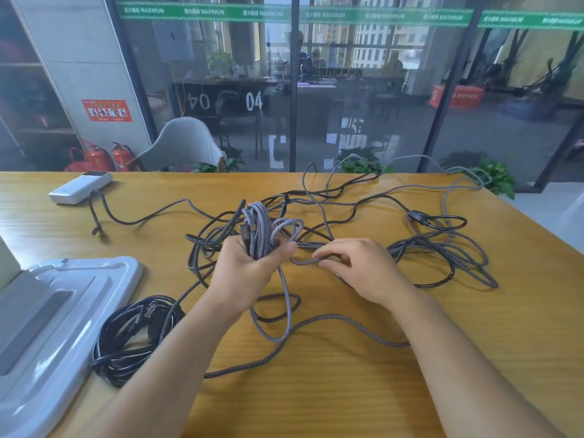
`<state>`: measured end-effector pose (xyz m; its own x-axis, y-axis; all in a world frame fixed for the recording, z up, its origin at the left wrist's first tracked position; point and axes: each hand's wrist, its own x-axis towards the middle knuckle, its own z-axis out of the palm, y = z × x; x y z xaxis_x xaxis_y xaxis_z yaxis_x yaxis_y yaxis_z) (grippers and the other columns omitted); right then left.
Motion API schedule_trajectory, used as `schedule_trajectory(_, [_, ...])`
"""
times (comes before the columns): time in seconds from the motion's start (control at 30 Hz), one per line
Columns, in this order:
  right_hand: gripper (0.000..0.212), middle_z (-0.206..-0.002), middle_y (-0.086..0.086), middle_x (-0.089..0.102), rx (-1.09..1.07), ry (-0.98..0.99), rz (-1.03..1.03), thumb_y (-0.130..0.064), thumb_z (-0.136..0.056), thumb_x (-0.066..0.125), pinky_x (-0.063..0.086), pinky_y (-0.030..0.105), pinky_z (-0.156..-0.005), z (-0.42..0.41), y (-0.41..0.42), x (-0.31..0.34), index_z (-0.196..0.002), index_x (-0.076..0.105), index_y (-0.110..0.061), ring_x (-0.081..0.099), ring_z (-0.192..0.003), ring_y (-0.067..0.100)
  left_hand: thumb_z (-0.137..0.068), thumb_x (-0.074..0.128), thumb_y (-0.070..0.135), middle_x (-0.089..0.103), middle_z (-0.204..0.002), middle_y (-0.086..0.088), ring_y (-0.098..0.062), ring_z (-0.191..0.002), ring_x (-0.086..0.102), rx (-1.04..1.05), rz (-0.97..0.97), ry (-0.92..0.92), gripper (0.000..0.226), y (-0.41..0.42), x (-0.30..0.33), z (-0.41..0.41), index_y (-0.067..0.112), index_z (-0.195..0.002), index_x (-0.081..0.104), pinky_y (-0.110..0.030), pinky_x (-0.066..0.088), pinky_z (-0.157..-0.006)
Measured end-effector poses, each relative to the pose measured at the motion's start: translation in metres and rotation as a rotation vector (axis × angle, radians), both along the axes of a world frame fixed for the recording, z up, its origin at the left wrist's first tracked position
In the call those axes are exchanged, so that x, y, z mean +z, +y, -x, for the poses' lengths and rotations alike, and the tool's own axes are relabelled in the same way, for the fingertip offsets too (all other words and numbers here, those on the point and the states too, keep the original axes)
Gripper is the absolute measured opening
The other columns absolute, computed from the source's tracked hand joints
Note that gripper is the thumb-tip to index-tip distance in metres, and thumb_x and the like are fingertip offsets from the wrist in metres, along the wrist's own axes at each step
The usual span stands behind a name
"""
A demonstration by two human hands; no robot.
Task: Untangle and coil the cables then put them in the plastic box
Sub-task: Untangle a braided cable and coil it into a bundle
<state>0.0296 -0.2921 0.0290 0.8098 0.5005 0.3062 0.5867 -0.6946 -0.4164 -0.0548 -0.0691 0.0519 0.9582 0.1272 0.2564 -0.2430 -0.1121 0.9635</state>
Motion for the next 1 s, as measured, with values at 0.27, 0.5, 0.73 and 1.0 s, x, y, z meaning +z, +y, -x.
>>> schedule_trajectory(0.27, [0.018, -0.096, -0.028, 0.07, -0.216, -0.084, 0.013, -0.036, -0.1, 0.068, 0.028, 0.01, -0.059, -0.008, -0.012, 0.009, -0.113, 0.078, -0.042, 0.047, -0.067, -0.015, -0.091, 0.079, 0.021, 0.035, -0.061, -0.011, -0.023, -0.052, 0.027, -0.019, 0.009, -0.075, 0.018, 0.0, 0.011, 0.006, 0.013, -0.08, 0.067, -0.029, 0.027, -0.047])
schedule_trajectory(0.5, [0.016, -0.108, -0.015, 0.078, -0.196, -0.09, -0.049, -0.029, -0.099, 0.07, 0.054, 0.027, -0.076, -0.011, -0.017, 0.008, -0.111, 0.081, -0.03, 0.068, -0.09, 0.006, -0.088, 0.08, 0.026, 0.037, -0.057, -0.003, -0.022, -0.05, 0.029, 0.009, 0.045, -0.132, 0.023, 0.001, 0.019, 0.011, 0.019, -0.072, 0.066, -0.026, 0.03, -0.046])
schedule_trajectory(0.73, [0.018, -0.098, -0.004, 0.08, 0.109, -0.124, -0.243, -0.015, -0.101, 0.067, 0.048, 0.014, -0.075, 0.006, 0.009, 0.016, -0.11, 0.082, -0.02, 0.066, -0.086, -0.005, -0.092, 0.078, 0.017, 0.04, -0.054, 0.005, -0.015, -0.048, 0.031, -0.002, -0.122, -0.03, 0.024, -0.019, -0.003, 0.006, 0.001, -0.082, 0.063, -0.019, 0.033, -0.049])
schedule_trajectory(1.0, [0.018, -0.105, 0.002, 0.08, 0.253, 0.24, -0.745, -0.002, -0.102, 0.063, 0.061, 0.039, -0.091, 0.024, 0.022, 0.018, -0.114, 0.075, -0.006, 0.076, -0.102, 0.02, -0.089, 0.083, 0.021, 0.04, -0.058, -0.007, -0.021, -0.053, 0.03, -0.001, -0.087, -0.098, 0.022, -0.024, -0.003, 0.006, 0.007, -0.079, 0.068, -0.026, 0.032, -0.05])
